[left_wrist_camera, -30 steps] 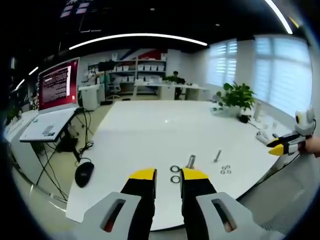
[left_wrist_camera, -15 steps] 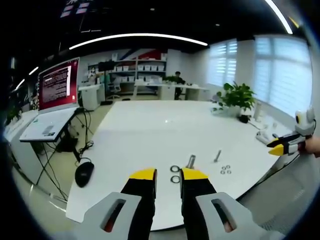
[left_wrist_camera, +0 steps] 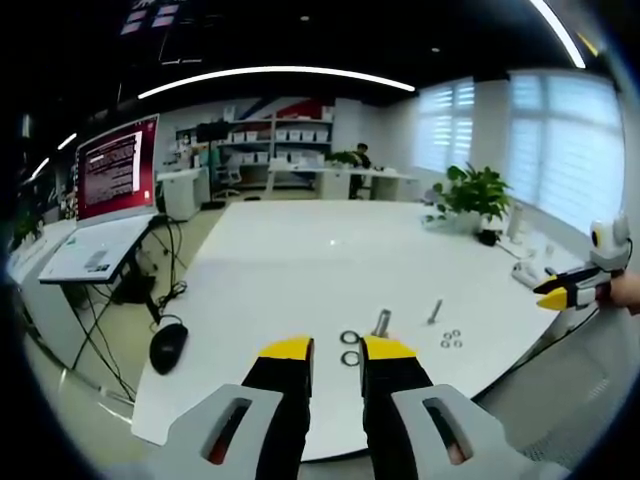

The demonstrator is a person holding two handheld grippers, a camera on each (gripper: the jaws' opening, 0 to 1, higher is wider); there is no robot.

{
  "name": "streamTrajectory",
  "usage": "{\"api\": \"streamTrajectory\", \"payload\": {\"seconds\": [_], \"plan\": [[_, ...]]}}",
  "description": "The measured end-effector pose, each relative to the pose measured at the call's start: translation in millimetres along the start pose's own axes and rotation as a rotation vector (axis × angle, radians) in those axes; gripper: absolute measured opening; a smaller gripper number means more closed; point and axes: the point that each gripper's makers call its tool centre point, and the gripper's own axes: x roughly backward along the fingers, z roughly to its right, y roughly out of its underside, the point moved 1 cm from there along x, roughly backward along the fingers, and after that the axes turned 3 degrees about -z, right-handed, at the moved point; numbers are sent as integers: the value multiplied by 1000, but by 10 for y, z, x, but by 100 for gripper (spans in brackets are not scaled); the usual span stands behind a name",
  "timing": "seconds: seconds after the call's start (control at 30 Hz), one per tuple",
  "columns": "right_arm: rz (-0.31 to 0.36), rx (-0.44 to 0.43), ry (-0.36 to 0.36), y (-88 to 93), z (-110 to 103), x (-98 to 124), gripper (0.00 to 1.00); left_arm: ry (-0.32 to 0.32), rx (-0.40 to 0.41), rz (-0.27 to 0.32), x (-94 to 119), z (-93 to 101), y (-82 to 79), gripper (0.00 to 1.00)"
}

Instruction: Place the washer onto the threaded stud by aligning its center hole with the stud, sliding it down to the base, and recovering from edge contact or off-axis alignment until the washer reaches the visible bottom stop.

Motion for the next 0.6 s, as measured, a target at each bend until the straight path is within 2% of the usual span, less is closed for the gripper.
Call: {"api": "streamTrajectory", "payload": {"seconds": [0.6], "plan": [[-4, 6, 1, 1, -3, -1, 29, -1, 3, 1, -1, -9, 1, 15]]}}
